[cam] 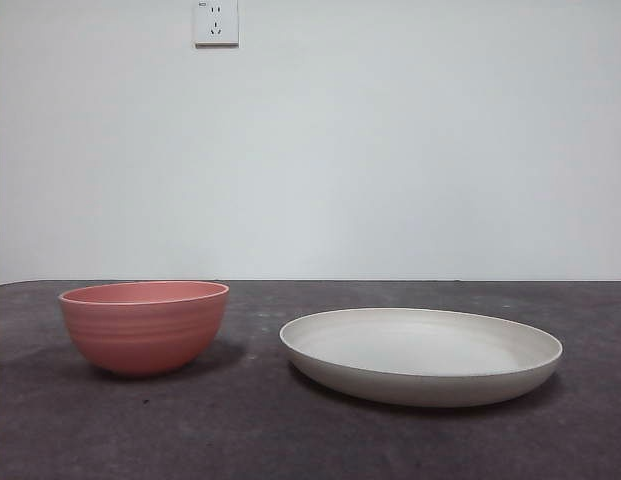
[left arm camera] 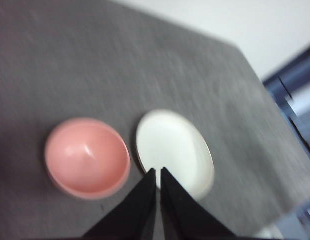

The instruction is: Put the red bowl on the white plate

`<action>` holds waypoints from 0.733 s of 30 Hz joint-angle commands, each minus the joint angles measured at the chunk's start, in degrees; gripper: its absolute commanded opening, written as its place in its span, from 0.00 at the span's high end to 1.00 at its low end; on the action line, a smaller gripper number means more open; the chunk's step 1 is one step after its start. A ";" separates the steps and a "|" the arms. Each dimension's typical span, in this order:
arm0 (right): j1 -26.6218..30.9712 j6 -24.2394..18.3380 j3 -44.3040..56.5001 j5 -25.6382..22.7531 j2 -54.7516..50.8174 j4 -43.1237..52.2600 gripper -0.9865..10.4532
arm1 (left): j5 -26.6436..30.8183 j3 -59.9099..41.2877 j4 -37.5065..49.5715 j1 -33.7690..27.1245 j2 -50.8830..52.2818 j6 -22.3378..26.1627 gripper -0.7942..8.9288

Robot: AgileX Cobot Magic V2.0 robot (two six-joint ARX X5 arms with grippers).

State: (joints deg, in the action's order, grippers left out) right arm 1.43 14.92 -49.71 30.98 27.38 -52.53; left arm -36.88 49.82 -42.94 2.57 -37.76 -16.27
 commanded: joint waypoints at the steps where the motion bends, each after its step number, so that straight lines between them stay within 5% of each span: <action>1: -0.17 -5.18 -1.42 2.19 3.10 -1.51 0.90 | -1.81 1.03 -1.55 0.83 -2.58 4.42 0.90; 18: -0.17 -9.62 -1.40 5.05 10.34 -4.96 0.90 | -1.77 1.03 -4.13 2.82 -7.17 9.75 0.89; 22: -0.17 -9.62 -1.42 5.03 10.34 -4.94 0.79 | -1.75 1.03 -4.13 2.82 -7.17 9.75 0.72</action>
State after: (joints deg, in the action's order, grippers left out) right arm 1.43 5.96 -50.19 35.86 37.50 -57.74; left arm -38.09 49.82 -47.62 5.17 -44.62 -7.77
